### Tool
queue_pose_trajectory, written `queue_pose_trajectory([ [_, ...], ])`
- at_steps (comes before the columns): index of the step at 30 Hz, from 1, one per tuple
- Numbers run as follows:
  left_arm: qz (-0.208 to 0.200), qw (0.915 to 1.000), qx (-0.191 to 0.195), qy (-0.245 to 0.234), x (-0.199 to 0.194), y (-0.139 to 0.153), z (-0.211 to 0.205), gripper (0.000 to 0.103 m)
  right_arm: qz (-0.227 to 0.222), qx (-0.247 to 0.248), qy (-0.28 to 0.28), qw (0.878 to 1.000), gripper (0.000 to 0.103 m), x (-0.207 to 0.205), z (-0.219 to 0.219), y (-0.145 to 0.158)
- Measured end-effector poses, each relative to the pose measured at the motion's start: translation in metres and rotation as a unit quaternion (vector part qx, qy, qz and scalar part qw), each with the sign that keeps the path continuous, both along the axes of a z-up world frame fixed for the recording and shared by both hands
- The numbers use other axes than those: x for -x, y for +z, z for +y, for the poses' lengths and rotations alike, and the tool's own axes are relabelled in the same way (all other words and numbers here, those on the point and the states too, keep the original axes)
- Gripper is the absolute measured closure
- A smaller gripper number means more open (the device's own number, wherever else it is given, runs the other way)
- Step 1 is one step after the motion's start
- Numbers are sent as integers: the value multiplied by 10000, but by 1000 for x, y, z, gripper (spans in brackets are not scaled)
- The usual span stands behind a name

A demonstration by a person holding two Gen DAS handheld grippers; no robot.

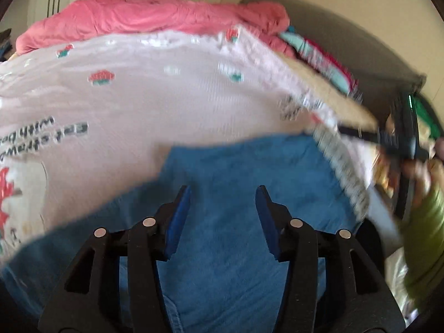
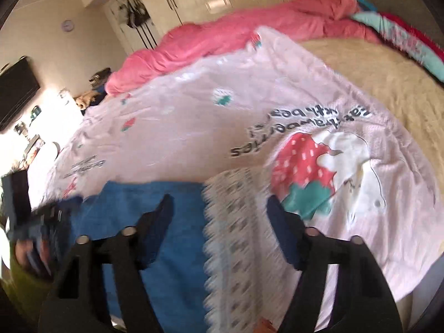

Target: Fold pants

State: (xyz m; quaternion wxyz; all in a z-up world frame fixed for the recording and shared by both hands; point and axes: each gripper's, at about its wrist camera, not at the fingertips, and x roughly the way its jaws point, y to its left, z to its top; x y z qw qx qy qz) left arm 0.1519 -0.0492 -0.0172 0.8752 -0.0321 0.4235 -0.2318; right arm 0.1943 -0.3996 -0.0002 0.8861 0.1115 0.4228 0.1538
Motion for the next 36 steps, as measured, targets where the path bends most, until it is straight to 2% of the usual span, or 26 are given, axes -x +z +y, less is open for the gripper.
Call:
queue_pose_trajectory([
  [3,148,9989,-435,-19,-4,-22,-9,62,241,61,-1,9997,48,-23,-3,-16],
  [6,276,9991,-318,-10,-10,-33,-4,62,486,129,111,9987,48,-37,-3,-36],
  [8,285,9993,-247,-9,-10,-31,-1,61,492,173,198,9984,53,-37,1,-44],
  [9,289,9993,-238,-14,-10,-31,-1,60,454,203,272,9984,61,-37,5,-43],
  [11,282,9993,-258,-25,-9,-32,-1,60,302,422,424,9977,66,-27,15,-39],
  [15,277,9993,-253,-42,-8,-32,-2,58,-74,662,628,9958,85,-14,30,-29],
  [18,288,9994,-201,-32,-8,-32,-1,58,-623,1008,636,9909,87,0,34,-10],
  [19,291,9994,-195,-31,-9,-33,-1,58,-743,1108,589,9893,87,1,32,-4],
  [21,278,9994,-200,-42,-9,-33,-1,58,-641,1141,502,9901,87,-5,28,-6],
  [24,280,9994,-199,-45,-9,-33,0,58,-376,1620,593,9843,86,-17,38,-31],
  [26,295,9994,-171,-45,-9,-33,0,58,-221,1627,527,9850,83,-23,38,-44],
  [30,304,9994,-158,-50,-9,-33,1,58,-119,1202,182,9925,67,-28,21,-47],
  [31,303,9994,-156,-48,-9,-33,1,58,-124,1147,160,9932,66,-26,18,-47],
  [36,287,9994,-183,-51,-9,-34,0,58,-411,1165,-269,9920,50,-5,3,-27],
])
